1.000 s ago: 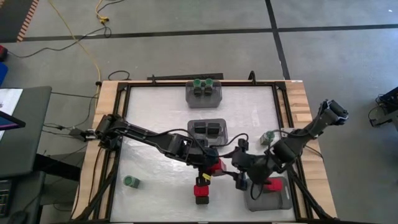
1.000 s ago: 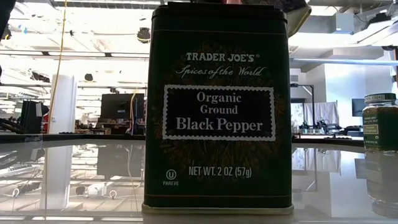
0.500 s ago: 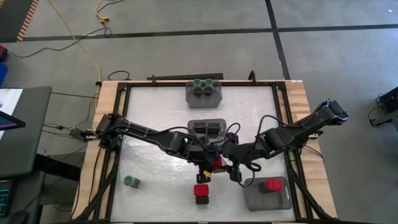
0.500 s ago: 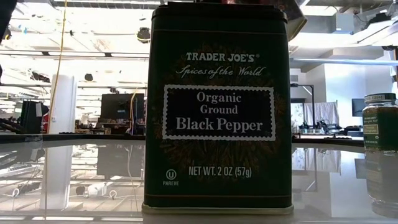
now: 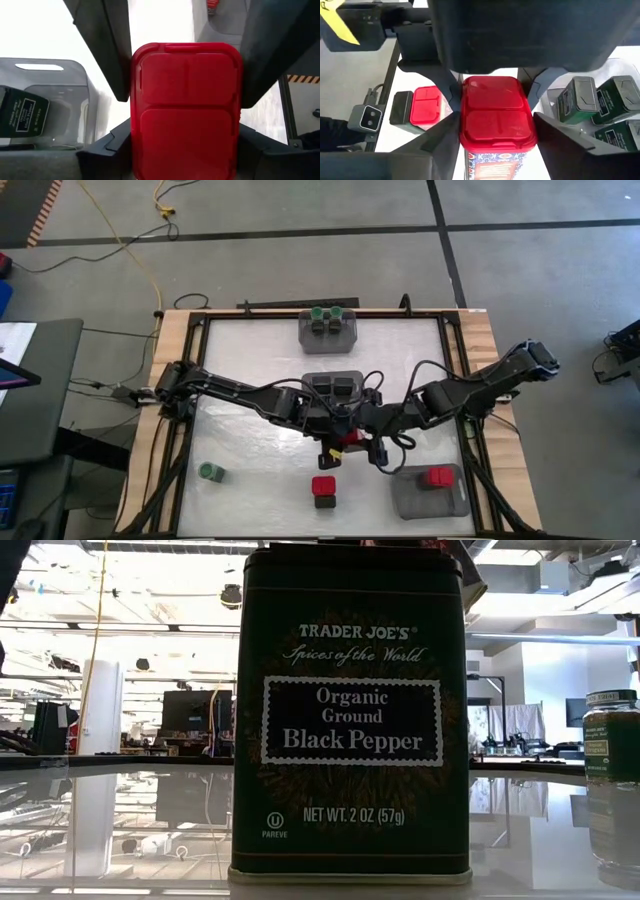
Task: Sort spices by type
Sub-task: Put the red seasoning can into the bottom black bin
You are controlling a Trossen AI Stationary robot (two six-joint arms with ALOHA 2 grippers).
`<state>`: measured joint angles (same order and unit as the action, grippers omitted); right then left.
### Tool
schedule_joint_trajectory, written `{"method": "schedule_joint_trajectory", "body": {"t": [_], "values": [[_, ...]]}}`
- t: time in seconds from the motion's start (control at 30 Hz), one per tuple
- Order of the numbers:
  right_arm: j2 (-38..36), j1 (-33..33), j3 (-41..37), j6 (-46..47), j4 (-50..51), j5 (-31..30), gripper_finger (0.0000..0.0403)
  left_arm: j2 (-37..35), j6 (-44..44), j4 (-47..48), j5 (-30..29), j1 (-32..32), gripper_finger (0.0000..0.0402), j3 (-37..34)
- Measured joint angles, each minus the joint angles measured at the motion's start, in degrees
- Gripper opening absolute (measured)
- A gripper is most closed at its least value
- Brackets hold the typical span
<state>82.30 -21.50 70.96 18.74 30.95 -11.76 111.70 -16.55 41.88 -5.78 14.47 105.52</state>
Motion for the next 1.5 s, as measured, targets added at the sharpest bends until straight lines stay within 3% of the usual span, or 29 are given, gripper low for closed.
{"method": "schedule_joint_trajectory", "body": {"t": [0.17,0.67,0.97,1.03,1.13,1.23,1.33,1.43,1.5], "values": [[0.0,0.0,0.0,0.0,0.1,0.1,0.0239,0.0,0.5,0.0,0.0,0.0,0.0206,0.0],[-0.1,-0.1,0.0,0.0,0.3,0.5,0.0239,0.0,-2.1,-0.8,0.0,0.0,0.0208,0.0],[-0.4,-0.1,0.0,0.7,2.9,-0.5,0.0239,-0.4,-3.7,0.4,-0.2,-0.3,0.0273,0.0],[-1.2,-0.2,0.0,1.8,4.7,-2.5,0.0239,-1.4,-4.0,2.3,-1.9,-0.4,0.0277,0.0],[-3.7,-1.5,0.0,3.6,7.1,-6.5,0.0239,-3.8,-3.2,2.6,-11.3,1.4,0.0278,-0.1],[-7.0,-3.9,0.0,6.3,10.5,-10.7,0.0239,-7.0,-3.9,1.9,-20.7,4.0,0.0278,-3.4],[-9.7,-7.2,0.0,10.4,15.1,-14.3,0.0239,-10.7,-6.7,0.3,-23.9,5.2,0.0278,-10.0],[-11.9,-10.8,0.0,15.5,19.6,-18.5,0.0239,-15.4,-8.6,-8.5,-21.2,5.2,0.0279,-19.7],[-12.7,-13.1,0.0,18.4,21.2,-21.2,0.0239,-18.2,-8.1,-20.2,-16.3,4.5,0.0279,-27.0]]}}
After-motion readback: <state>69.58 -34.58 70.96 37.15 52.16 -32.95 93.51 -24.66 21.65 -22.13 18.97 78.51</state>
